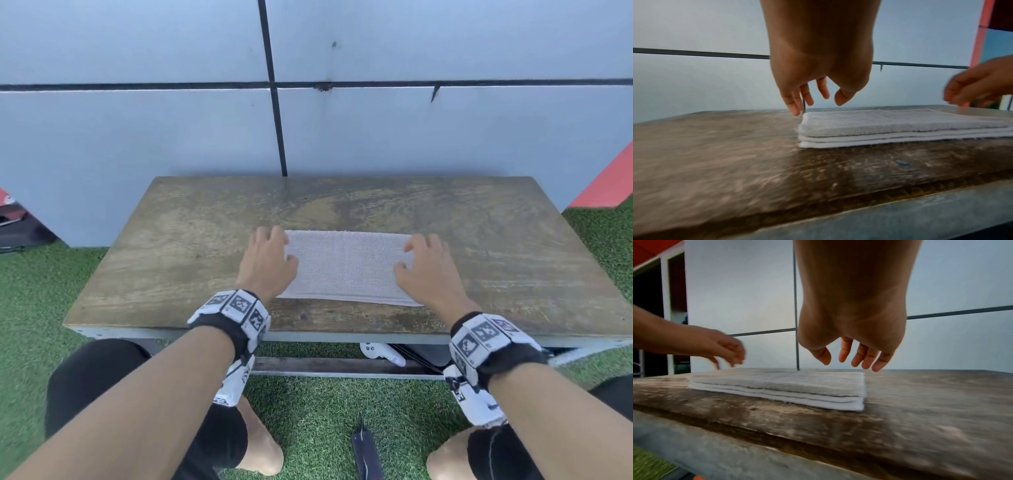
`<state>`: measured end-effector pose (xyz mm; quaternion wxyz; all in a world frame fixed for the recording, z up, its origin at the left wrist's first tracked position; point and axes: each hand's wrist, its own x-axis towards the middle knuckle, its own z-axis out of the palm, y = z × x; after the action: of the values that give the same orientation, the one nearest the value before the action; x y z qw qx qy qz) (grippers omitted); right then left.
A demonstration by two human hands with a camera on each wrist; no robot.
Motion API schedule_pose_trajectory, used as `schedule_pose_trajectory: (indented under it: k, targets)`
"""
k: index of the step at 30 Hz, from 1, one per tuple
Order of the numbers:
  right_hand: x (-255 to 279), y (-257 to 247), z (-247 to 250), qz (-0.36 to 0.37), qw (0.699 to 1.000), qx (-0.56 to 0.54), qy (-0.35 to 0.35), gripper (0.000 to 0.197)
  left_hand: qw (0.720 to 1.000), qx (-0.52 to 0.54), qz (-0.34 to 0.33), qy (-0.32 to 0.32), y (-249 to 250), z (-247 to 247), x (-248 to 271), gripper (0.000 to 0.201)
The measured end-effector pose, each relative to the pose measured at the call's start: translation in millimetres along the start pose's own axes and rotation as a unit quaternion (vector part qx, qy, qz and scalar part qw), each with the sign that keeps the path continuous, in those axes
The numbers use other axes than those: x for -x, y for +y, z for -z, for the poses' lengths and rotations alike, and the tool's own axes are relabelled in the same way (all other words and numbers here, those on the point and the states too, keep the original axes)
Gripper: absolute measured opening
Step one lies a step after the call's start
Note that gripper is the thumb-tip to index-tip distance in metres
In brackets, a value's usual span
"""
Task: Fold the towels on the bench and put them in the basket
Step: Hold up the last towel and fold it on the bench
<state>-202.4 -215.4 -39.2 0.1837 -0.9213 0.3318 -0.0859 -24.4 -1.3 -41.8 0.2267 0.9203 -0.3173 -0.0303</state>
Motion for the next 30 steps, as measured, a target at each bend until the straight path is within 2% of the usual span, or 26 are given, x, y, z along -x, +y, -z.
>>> schedule_pose_trajectory:
  k: [2, 4, 6, 9, 13, 21, 25, 29, 30]
  targets:
    - [-9, -21, -15, 0.051, 0.998, 0.003, -0.029, 0.037, 0.997, 0.002, -0.070, -0.011, 18, -15, -13, 0.036]
    - [-18, -39, -34, 0.087, 0.994, 0.010, -0.061, 0.047, 0.993, -0.008, -0.112, -0.040, 34, -34, -24, 0.043]
    - [-23, -47, -53, 0.099, 0.989, 0.029, -0.108, 0.057, 0.988, -0.038, -0.119, -0.087, 44, -53, -28, 0.050]
    - [-23, -40, -73, 0.089, 0.982, 0.074, -0.147, 0.059, 0.978, -0.101, -0.107, -0.148, 40, -74, -22, 0.056]
    - [-23, -26, -71, 0.081, 0.982, 0.092, -0.147, 0.063, 0.978, -0.109, -0.120, -0.129, 21, -77, -21, 0.057]
    - [-20, -1, -64, 0.049, 0.988, 0.085, -0.118, 0.063, 0.984, -0.113, -0.072, -0.116, -16, -58, -19, 0.059]
    - [-16, 1, -63, 0.051, 0.991, 0.090, -0.086, 0.063, 0.987, -0.100, -0.036, -0.124, -25, -52, -14, 0.062]
    - [-18, -5, -59, 0.039, 0.989, 0.107, -0.097, 0.063, 0.986, -0.105, -0.002, -0.133, -24, -50, -7, 0.063]
    - [-17, -9, -57, 0.046, 0.988, 0.128, -0.074, 0.059, 0.985, -0.106, 0.010, -0.137, -21, -50, -6, 0.064]
